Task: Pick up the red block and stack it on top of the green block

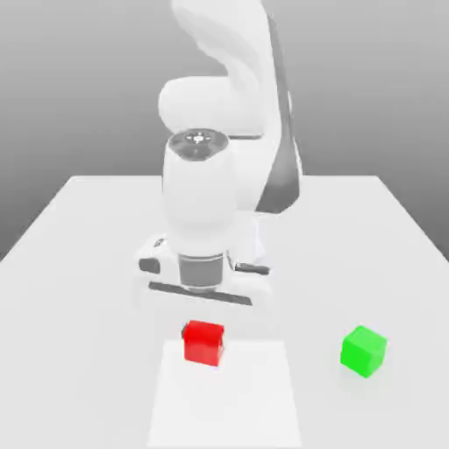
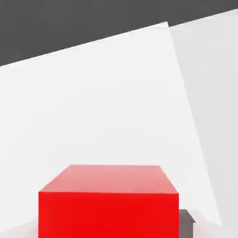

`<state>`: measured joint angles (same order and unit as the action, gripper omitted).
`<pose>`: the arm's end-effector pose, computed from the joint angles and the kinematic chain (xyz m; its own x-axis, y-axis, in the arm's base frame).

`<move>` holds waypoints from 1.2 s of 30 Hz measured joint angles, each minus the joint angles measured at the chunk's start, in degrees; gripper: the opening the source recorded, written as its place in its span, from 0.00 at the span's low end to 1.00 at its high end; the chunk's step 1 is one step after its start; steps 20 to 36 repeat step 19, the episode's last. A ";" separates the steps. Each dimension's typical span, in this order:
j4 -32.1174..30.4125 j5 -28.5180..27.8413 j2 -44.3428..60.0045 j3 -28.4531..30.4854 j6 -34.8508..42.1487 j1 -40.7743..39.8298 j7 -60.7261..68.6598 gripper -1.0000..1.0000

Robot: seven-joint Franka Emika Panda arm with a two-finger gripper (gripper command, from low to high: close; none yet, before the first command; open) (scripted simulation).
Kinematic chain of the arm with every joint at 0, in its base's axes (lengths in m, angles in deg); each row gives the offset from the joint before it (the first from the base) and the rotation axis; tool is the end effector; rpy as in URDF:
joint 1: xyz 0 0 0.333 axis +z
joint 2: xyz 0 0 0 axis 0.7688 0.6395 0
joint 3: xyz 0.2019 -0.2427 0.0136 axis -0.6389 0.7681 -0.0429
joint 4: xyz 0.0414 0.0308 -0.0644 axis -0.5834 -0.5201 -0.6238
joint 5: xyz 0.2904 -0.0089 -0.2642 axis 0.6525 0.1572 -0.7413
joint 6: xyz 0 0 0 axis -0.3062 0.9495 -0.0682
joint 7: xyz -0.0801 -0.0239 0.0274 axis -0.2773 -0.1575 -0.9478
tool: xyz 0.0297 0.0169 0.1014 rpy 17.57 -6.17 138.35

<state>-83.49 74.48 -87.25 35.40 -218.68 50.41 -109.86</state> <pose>0.3892 0.0229 0.2148 0.6587 -0.7524 -0.0015 -0.7524 -0.6587 -0.0016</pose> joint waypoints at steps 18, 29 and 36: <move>3.04 -4.82 7.24 -6.89 -3.96 22.26 14.39 1.00; 3.04 -4.82 7.24 -6.89 -3.96 22.26 14.39 1.00; 3.04 -4.82 7.24 -6.89 -3.96 22.26 14.39 1.00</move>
